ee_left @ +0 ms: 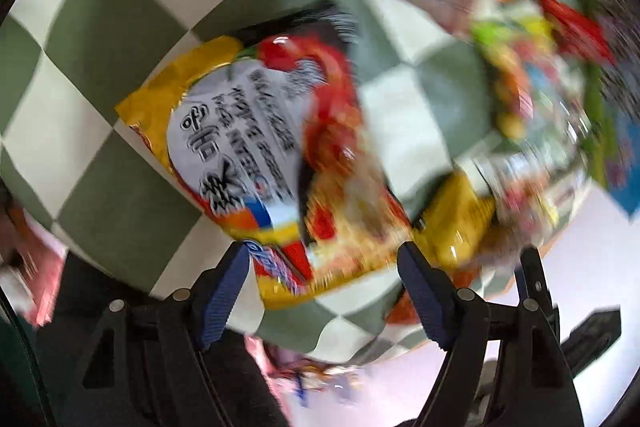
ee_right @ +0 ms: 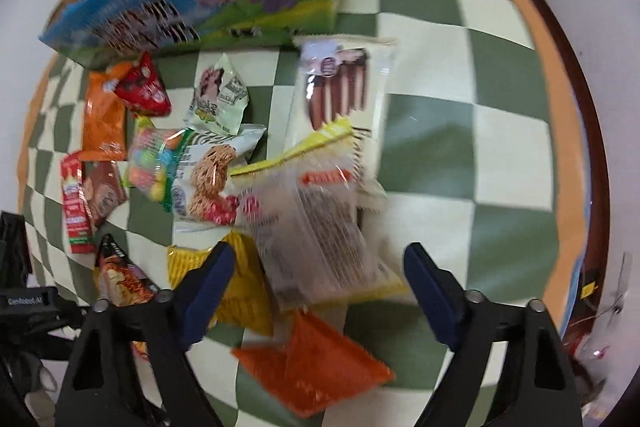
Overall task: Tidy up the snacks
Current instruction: 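Grasp the Cheese Buldak noodle pack with left tool while right tool grasps the clear bread bag, then carry the noodle pack with left tool while right tool carries the bread bag into the box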
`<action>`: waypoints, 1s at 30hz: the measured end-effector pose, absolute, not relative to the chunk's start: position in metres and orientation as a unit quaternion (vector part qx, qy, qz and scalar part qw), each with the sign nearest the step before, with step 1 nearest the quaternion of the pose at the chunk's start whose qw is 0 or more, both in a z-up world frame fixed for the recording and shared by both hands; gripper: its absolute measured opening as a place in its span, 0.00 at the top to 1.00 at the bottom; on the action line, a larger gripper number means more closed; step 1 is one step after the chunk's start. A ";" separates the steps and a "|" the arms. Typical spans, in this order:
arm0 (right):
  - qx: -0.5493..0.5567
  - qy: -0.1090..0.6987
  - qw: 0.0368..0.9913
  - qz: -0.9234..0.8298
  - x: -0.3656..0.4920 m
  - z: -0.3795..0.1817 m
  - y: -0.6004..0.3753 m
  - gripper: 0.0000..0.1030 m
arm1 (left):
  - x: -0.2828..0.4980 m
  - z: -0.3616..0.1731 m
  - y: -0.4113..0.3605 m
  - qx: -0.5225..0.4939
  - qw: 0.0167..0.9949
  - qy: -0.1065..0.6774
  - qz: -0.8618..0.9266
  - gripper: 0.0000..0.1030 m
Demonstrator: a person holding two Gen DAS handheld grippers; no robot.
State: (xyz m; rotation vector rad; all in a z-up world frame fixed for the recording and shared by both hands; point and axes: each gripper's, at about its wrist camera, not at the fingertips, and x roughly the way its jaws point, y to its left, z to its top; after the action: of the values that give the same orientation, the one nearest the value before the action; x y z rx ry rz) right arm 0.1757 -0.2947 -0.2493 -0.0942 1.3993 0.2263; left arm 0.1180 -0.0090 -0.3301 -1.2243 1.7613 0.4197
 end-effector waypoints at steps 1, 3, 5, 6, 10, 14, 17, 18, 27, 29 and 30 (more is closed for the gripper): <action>-0.051 0.645 0.756 0.104 0.181 -0.253 -0.291 0.17 | 0.115 -0.342 -0.003 -0.512 0.447 0.710 0.185 0.26; -0.063 0.648 0.752 0.104 0.190 -0.257 -0.286 0.17 | 0.111 -0.354 0.002 -0.537 0.437 0.694 0.198 0.17; -0.063 0.654 0.746 0.104 0.196 -0.261 -0.283 0.17 | 0.118 -0.361 0.002 -0.535 0.436 0.692 0.210 0.17; -0.062 0.657 0.745 0.102 0.198 -0.263 -0.283 0.17 | 0.117 -0.363 0.003 -0.532 0.438 0.692 0.216 0.17; -0.070 0.668 0.734 0.103 0.202 -0.273 -0.278 0.21 | 0.128 -0.377 -0.019 -0.500 0.463 0.691 0.240 0.16; -0.072 0.675 0.726 0.108 0.199 -0.280 -0.278 0.41 | 0.147 -0.354 -0.058 -0.382 0.545 0.714 0.217 0.18; -0.069 0.674 0.727 0.108 0.194 -0.279 -0.288 0.48 | 0.174 -0.335 -0.092 -0.232 0.620 0.728 0.178 0.19; -0.067 0.676 0.726 0.109 0.190 -0.278 -0.292 0.49 | 0.183 -0.331 -0.107 -0.167 0.642 0.731 0.160 0.19; 0.011 0.722 0.685 0.095 0.161 -0.282 -0.342 0.51 | 0.189 -0.332 -0.164 0.066 0.695 0.713 0.068 0.17; 0.018 0.722 0.686 0.090 0.158 -0.284 -0.349 0.49 | 0.187 -0.328 -0.143 -0.003 0.698 0.712 0.081 0.15; 0.024 0.722 0.687 0.083 0.158 -0.284 -0.353 0.47 | 0.184 -0.329 -0.135 -0.047 0.695 0.712 0.087 0.15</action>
State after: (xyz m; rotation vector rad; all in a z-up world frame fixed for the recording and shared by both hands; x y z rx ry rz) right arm 0.1577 -0.3525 -0.2841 0.0546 1.6158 0.1869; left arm 0.1840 -0.1351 -0.3291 -0.1048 1.5880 0.1952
